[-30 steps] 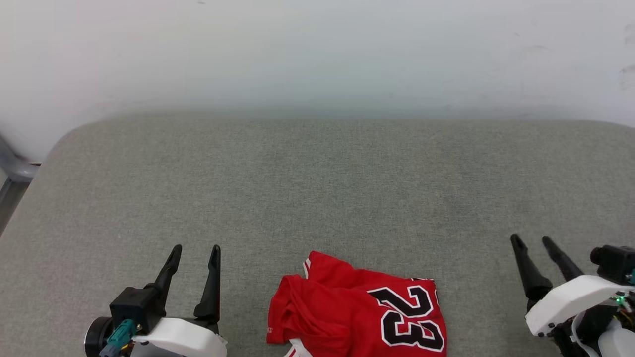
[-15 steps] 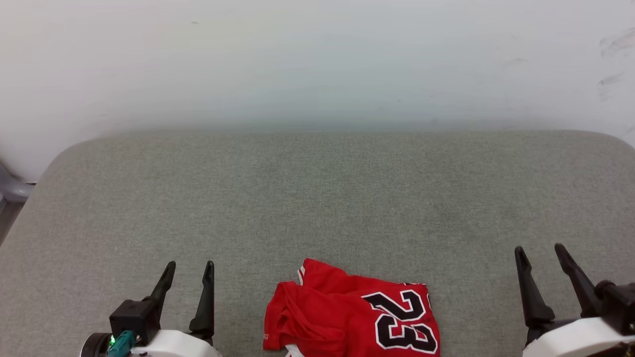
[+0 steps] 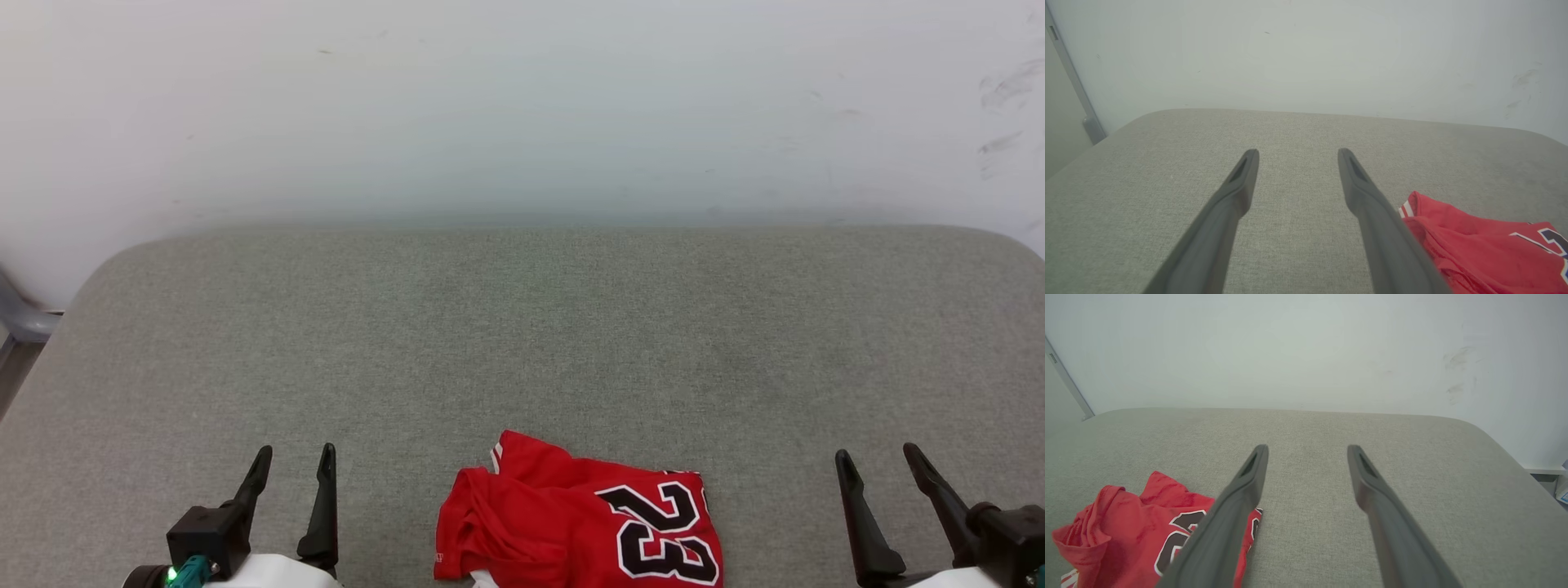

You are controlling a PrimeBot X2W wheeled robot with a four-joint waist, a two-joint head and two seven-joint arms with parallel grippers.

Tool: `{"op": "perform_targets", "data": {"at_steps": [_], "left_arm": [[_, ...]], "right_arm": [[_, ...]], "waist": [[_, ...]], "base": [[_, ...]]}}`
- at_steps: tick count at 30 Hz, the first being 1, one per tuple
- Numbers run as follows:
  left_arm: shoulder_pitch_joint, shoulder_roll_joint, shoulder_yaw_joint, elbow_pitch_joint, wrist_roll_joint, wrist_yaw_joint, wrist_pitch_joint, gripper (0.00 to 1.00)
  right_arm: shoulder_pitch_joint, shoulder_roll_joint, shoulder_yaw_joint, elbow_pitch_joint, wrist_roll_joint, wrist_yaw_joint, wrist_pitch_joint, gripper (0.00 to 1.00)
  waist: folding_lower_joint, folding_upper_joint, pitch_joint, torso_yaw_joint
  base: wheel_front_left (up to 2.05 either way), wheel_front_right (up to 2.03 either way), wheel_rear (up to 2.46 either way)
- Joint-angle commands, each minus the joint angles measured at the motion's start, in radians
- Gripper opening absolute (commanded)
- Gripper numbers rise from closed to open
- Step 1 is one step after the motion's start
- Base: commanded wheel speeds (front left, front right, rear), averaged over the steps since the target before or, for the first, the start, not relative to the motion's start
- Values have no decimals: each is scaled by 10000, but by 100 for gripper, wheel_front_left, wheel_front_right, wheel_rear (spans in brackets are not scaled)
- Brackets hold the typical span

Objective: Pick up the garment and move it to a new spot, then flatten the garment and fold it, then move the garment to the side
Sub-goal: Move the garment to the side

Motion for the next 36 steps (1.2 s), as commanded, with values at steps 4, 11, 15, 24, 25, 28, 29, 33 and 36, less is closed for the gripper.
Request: {"op": "perform_targets", "data": {"at_steps": [4,11,15,24,25,28,29,33,36], "left_arm": [[-1,37,-37,24,-16,-34,-66,100],[-124,28,48,-18,-12,60,-67,100],[-213,-5,109,-70,-7,43,-67,100],[-481,-91,207,-201,52,-87,-56,100],[-556,-105,215,-205,63,-112,-56,100],[-677,-147,209,-209,79,-156,-56,100],[-748,-172,205,-214,104,-187,-57,100],[-980,-254,219,-212,186,-273,-57,100],[-1102,-325,245,-172,253,-359,-57,100]], "right_arm": [[95,71,-99,-54,72,-5,186,100],[-102,75,-782,542,1378,-6,867,100],[-430,78,-1331,1431,2752,-5,1701,100],[-1134,-29,-789,3055,4516,-5,4909,100],[-1238,-25,-673,3176,4717,-5,5123,100],[-1428,-11,-429,3457,5035,-5,5401,100],[-1571,-8,-302,3618,5135,-5,5498,100],[-2044,14,204,4277,5608,-5,5672,100],[-2314,23,568,4892,5927,-10,5825,100]], "waist": [[0,0,5,41],[0,0,91,91],[0,0,220,138],[0,0,837,330],[0,0,928,378],[0,0,1099,493],[0,0,1190,554],[0,0,1481,758],[0,0,1663,896]], "base": [[0,0,0],[0,0,0],[0,0,0],[0,0,0],[0,0,0],[0,0,0],[0,0,0],[0,0,0],[0,0,0]]}}
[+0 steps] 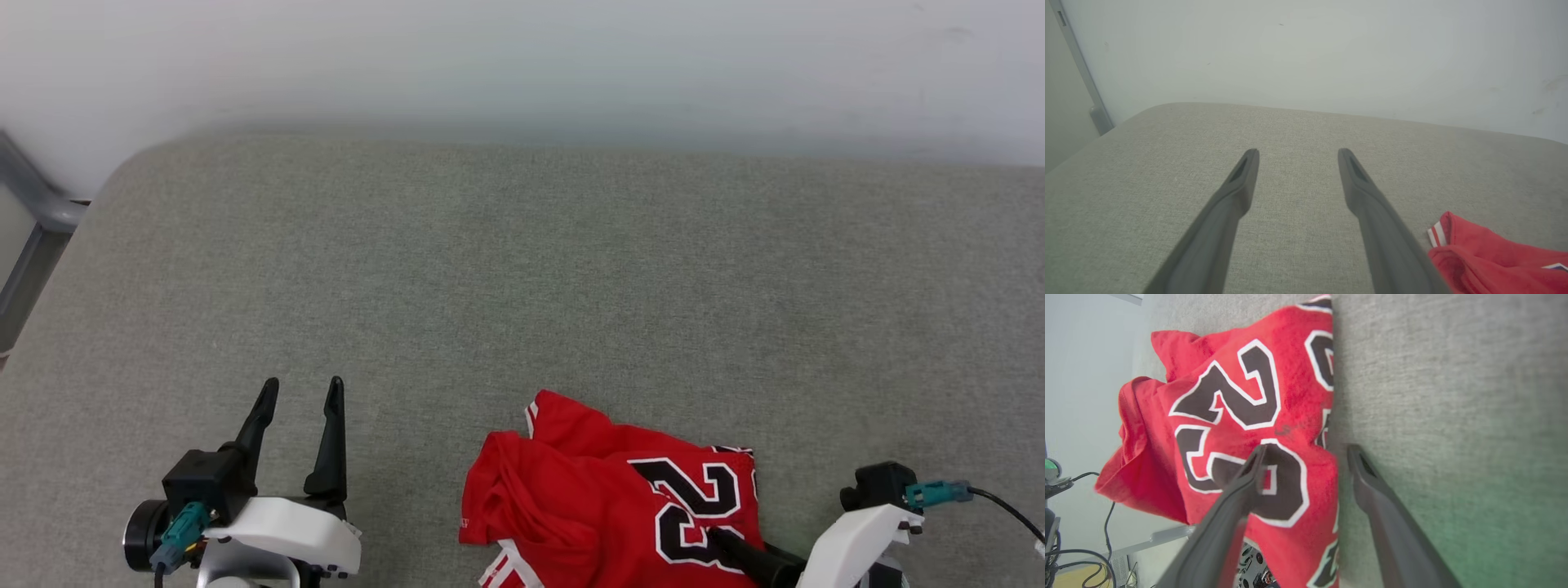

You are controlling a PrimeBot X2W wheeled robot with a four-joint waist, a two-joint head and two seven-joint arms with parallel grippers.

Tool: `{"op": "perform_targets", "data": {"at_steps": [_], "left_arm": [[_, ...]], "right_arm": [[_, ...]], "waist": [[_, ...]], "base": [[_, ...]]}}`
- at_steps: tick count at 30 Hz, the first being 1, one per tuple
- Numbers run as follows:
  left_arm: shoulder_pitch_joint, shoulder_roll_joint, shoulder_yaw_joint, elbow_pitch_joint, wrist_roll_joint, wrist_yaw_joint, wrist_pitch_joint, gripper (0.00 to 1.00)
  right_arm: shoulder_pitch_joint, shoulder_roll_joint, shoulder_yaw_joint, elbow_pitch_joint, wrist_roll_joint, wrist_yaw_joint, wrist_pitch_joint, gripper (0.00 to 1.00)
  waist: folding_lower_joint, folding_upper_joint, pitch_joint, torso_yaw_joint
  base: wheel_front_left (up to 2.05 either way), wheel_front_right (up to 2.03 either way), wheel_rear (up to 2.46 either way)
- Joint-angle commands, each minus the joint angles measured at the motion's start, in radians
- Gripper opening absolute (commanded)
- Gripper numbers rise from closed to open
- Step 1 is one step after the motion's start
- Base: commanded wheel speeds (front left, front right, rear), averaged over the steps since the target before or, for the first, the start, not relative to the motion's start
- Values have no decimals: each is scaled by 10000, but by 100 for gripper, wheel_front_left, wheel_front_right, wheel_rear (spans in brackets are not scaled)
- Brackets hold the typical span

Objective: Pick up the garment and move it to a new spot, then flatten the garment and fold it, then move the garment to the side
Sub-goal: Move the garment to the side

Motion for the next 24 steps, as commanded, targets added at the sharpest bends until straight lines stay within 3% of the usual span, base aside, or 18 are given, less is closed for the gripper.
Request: {"op": "perform_targets", "data": {"at_steps": [1,5,6,7,9,16,24], "left_arm": [[-129,-19,16,18,86,-39,-43,100],[-236,-135,109,94,135,-148,-43,100],[-256,-158,134,114,150,-154,-43,100],[-272,-178,159,135,173,-174,-43,100],[-282,-214,213,181,194,-238,-43,100],[-35,-364,393,286,353,-314,-43,100],[230,-461,625,73,507,-338,-33,100]], "right_arm": [[-70,-8,111,185,-8,-15,51,100],[-326,-47,491,1027,84,-20,138,100],[-367,-44,586,1231,124,-21,250,90],[-377,-56,671,1404,139,-23,336,41],[-466,-116,812,1579,152,-23,303,0],[-902,-659,1266,1099,-96,-18,-148,0],[-1291,-1581,1652,-432,-1589,-12,-546,0]], "waist": [[0,0,108,106],[0,0,222,230],[0,0,234,254],[0,0,237,278],[0,0,232,312],[0,0,-55,196],[0,0,-421,-591]], "base": [[0,0,0],[0,0,0],[0,0,0],[0,0,0],[0,0,0],[0,0,0],[0,0,0]]}}
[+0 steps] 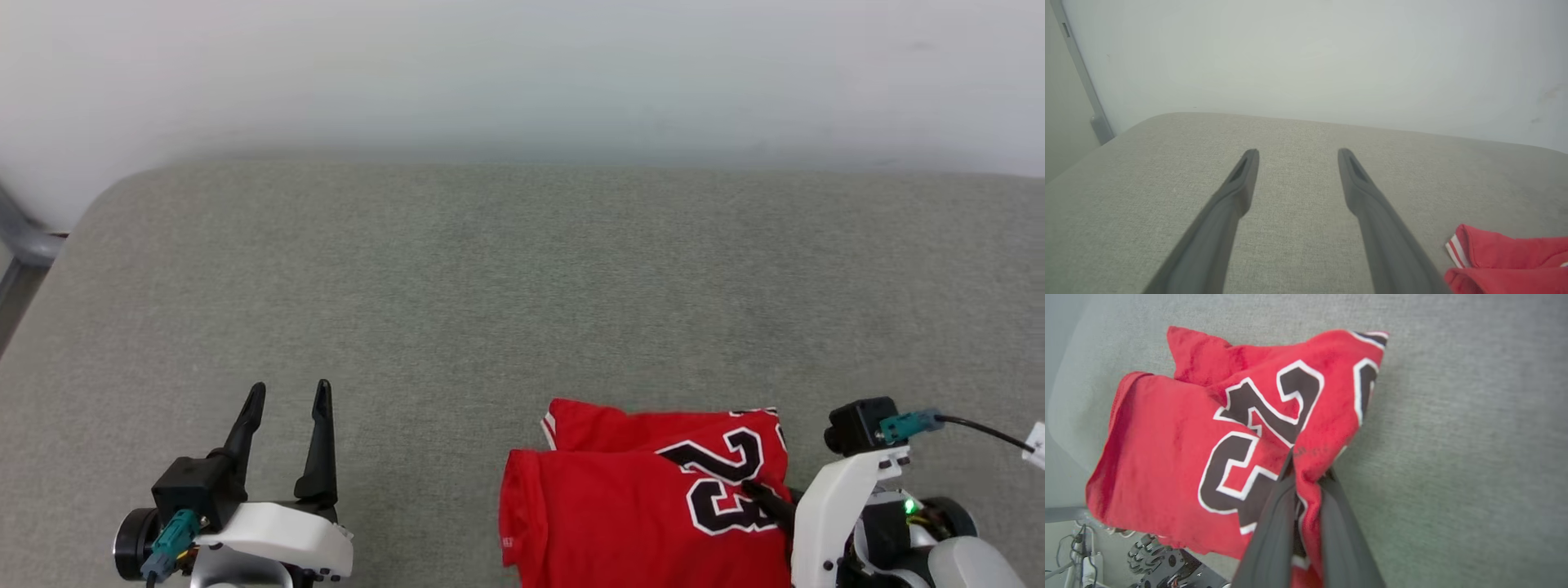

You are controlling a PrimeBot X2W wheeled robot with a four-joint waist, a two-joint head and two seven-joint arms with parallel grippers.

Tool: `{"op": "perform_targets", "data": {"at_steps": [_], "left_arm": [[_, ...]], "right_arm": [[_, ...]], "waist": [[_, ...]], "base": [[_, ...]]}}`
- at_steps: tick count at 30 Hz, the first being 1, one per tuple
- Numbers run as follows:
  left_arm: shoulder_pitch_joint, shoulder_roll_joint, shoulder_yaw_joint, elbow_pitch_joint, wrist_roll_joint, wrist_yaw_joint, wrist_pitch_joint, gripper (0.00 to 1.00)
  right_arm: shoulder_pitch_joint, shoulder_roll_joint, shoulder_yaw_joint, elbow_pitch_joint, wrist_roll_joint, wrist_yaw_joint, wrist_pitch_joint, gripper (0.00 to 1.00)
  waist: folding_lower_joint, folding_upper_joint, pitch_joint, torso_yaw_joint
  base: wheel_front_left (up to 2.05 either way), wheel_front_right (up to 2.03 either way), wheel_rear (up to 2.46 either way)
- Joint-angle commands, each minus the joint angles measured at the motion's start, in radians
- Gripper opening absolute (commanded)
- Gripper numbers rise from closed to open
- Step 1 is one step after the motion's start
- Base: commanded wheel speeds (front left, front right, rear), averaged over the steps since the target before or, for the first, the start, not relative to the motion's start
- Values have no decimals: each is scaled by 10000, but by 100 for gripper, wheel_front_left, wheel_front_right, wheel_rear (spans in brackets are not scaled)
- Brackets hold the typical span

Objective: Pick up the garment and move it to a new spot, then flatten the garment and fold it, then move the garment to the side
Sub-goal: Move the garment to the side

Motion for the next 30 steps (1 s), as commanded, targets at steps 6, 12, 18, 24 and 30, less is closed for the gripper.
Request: {"op": "perform_targets", "data": {"at_steps": [6,12,18,24,30], "left_arm": [[278,-188,162,-403,235,-60,-19,100],[282,-190,371,-786,513,-71,-19,100],[-180,-40,335,-1134,776,-266,-19,100],[-943,372,224,-1483,1065,-452,153,100],[-2113,873,-21,-2279,1391,-796,701,100]], "right_arm": [[-358,-627,10,-1112,-1364,-8,515,0],[-767,-1022,80,-1684,-1790,-8,846,0],[-1596,-1068,-38,-1387,-1967,-8,353,0],[-2892,-742,-549,-290,-2141,-8,-886,0],[-4449,-882,-1424,1039,-2626,-10,-1960,0]], "waist": [[0,0,4,-1687],[0,0,467,-3387],[0,0,1333,-4619],[0,0,2537,-5135],[0,0,4028,-4900]], "base": [[0,0,0],[0,0,0],[0,0,0],[0,0,0],[0,0,0]]}}
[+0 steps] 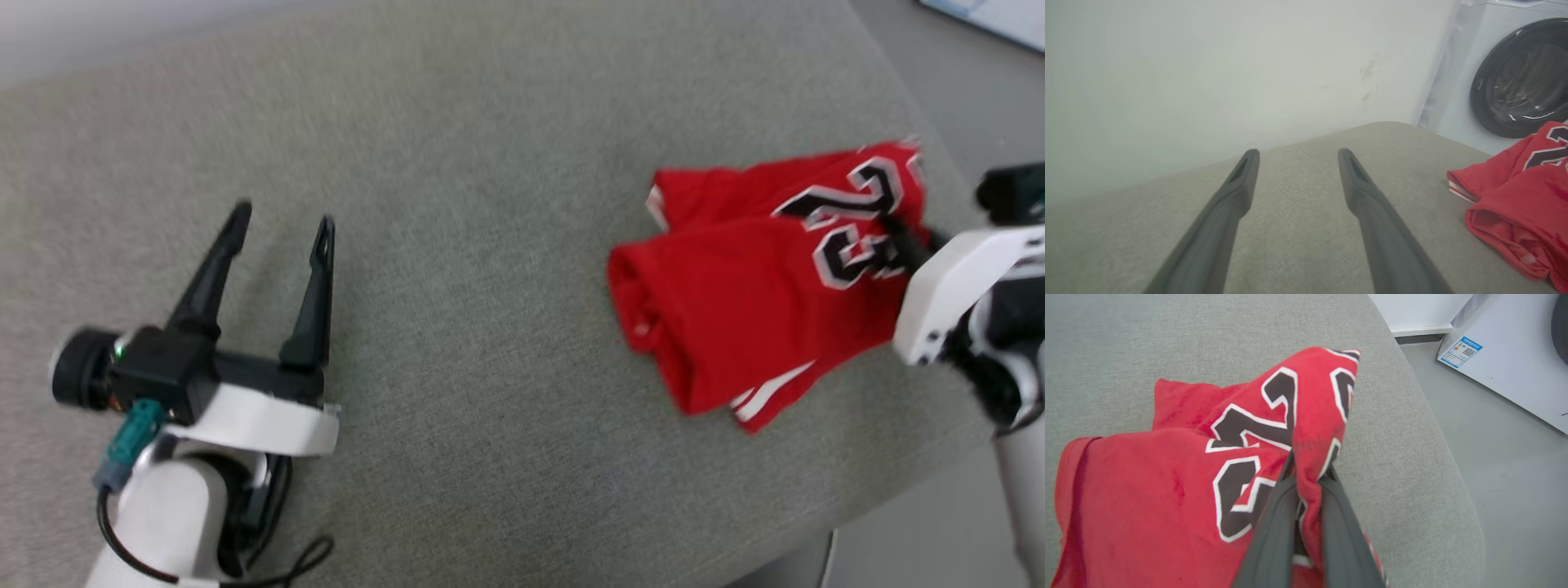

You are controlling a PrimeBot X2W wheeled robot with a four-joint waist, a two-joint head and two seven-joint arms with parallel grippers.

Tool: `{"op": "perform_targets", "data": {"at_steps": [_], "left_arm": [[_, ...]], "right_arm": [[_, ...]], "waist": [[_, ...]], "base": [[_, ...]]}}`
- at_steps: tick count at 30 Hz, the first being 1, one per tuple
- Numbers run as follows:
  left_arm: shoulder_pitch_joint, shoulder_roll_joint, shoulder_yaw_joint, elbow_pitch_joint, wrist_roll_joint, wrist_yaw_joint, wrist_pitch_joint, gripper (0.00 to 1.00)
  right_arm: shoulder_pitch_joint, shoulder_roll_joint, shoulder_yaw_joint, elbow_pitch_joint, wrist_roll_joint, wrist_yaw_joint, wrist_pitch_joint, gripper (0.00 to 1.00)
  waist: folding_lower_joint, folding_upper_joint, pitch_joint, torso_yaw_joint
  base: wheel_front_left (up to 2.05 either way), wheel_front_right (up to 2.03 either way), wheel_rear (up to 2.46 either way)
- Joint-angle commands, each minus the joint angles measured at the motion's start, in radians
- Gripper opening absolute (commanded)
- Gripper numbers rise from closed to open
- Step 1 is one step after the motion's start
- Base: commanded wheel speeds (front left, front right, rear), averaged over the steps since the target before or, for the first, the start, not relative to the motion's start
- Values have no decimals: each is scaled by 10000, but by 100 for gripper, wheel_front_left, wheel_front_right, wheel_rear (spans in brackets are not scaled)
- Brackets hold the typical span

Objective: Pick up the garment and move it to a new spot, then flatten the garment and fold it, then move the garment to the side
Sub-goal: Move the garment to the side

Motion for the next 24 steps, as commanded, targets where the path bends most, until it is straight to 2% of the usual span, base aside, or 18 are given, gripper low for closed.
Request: {"op": "perform_targets", "data": {"at_steps": [1,8,16,17,18,20,21,22,24], "left_arm": [[-545,209,-71,-302,116,-122,213,100],[-1503,566,-240,-1252,348,-342,800,100],[-1878,644,-442,-1809,434,-411,1098,100],[-1921,624,-487,-1815,437,-428,1099,100],[-1976,609,-535,-1815,431,-425,1103,100],[-2046,573,-618,-1793,419,-442,1082,100],[-2053,548,-661,-1776,407,-448,1053,100],[-2055,526,-691,-1742,391,-454,1024,100],[-2053,492,-715,-1650,339,-463,955,100]], "right_arm": [[-756,-151,-360,375,-249,-12,-332,0],[-2363,-652,-1705,1782,-1105,-12,-1099,0],[-3259,-1149,-2694,2860,-2514,-13,-2011,0],[-3316,-1150,-2791,2993,-2663,-12,-2170,8],[-3340,-1164,-2894,3159,-2826,-13,-2258,24],[-3472,-1179,-3149,3418,-3129,-13,-2486,48],[-3542,-1186,-3329,3555,-3329,-14,-2613,78],[-3586,-1168,-3498,3676,-3516,-14,-2734,100],[-3613,-1154,-3837,3834,-3971,-14,-3077,100]], "waist": [[-2,0,1357,49],[-2,0,2601,528],[-2,0,3082,895],[-2,0,3099,955],[-2,0,3113,998],[-2,0,3118,1062],[-2,0,3106,1096],[-2,0,3082,1127],[-2,0,3003,1198]], "base": [[0,0,0],[0,0,0],[0,0,0],[0,0,0],[0,0,0],[0,0,0],[0,0,0],[0,0,0],[0,0,0]]}}
